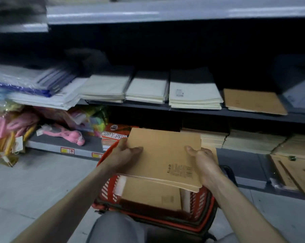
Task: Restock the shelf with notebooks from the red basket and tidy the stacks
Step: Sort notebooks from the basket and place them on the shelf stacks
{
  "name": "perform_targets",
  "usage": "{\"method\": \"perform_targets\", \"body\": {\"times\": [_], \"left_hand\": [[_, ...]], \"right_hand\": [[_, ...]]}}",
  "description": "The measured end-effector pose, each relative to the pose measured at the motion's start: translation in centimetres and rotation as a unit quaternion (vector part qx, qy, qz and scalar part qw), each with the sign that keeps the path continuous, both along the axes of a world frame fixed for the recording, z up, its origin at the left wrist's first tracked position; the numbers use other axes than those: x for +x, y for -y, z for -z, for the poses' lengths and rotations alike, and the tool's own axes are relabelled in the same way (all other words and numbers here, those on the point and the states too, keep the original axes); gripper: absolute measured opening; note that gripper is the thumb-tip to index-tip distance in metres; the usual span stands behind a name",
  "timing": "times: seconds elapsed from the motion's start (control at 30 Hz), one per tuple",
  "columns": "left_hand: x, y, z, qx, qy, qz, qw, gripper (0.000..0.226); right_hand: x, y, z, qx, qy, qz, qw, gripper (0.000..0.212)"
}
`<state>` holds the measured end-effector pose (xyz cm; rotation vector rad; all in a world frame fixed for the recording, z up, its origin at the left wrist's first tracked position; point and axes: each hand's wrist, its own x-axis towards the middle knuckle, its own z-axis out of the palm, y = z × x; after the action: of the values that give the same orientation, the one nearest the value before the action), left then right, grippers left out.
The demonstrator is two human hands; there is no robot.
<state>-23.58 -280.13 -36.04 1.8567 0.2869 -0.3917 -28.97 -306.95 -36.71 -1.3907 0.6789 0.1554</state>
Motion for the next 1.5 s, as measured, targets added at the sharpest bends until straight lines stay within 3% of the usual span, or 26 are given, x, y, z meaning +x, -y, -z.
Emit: {"method": "perform_targets", "body": {"times": [0.13,0.23,0.4,0.5,0.6,0.67,0.73,0.83,0.93,1.07,1.2,1.33,1.5], "left_hand": [[-0.9,4.5,-5.6,-0.018,0.044,0.024,0.999,0.069],[-1.3,7.5,-8.7,-0.019,0.059,0.024,0.998,0.051],[-1.0,13.4,-11.2,-0.042,0.084,0.051,0.994,0.040],[0.2,16.9,-12.3,-0.179,0.027,0.019,0.983,0.026],[0.9,20.7,-13.2,-0.356,-0.035,-0.022,0.934,0.022],[0.5,23.6,-13.7,-0.412,-0.064,0.003,0.909,0.019],[-0.6,26.7,-14.0,-0.404,-0.086,0.073,0.908,0.017],[-1.5,30.7,-13.1,-0.266,-0.076,0.219,0.936,0.029],[-0.6,32.6,-11.8,-0.204,-0.051,0.230,0.950,0.026],[2.8,31.8,-11.0,-0.192,0.000,0.127,0.973,0.022],[4.2,31.1,-9.5,-0.174,0.061,0.144,0.972,0.033],[5.0,32.2,-7.6,-0.056,0.192,0.121,0.972,0.039],[5.9,33.4,-6.6,-0.001,0.238,0.072,0.968,0.040]], "right_hand": [[-1.9,3.8,-5.6,0.040,0.079,0.009,0.996,0.025],[-3.5,7.0,-8.7,0.068,0.110,0.025,0.991,0.025],[-5.4,12.1,-10.4,0.044,0.132,0.081,0.987,0.022],[-6.0,14.9,-10.9,0.078,0.144,0.145,0.976,0.023],[-5.5,17.5,-10.7,0.108,0.165,0.230,0.953,0.025],[-4.7,18.8,-10.3,0.143,0.181,0.280,0.932,0.027],[-3.7,19.4,-9.7,0.190,0.182,0.322,0.910,0.028],[-1.5,19.6,-8.8,0.254,0.196,0.365,0.874,0.032],[0.0,19.9,-8.1,0.271,0.202,0.312,0.888,0.038],[-1.2,21.8,-7.1,0.173,0.196,0.250,0.932,0.039],[-1.7,24.4,-6.6,-0.008,0.187,0.196,0.962,0.043],[0.3,25.8,-7.5,-0.160,0.180,0.173,0.955,0.039],[3.1,27.1,-7.5,-0.259,0.140,0.153,0.943,0.043]]}}
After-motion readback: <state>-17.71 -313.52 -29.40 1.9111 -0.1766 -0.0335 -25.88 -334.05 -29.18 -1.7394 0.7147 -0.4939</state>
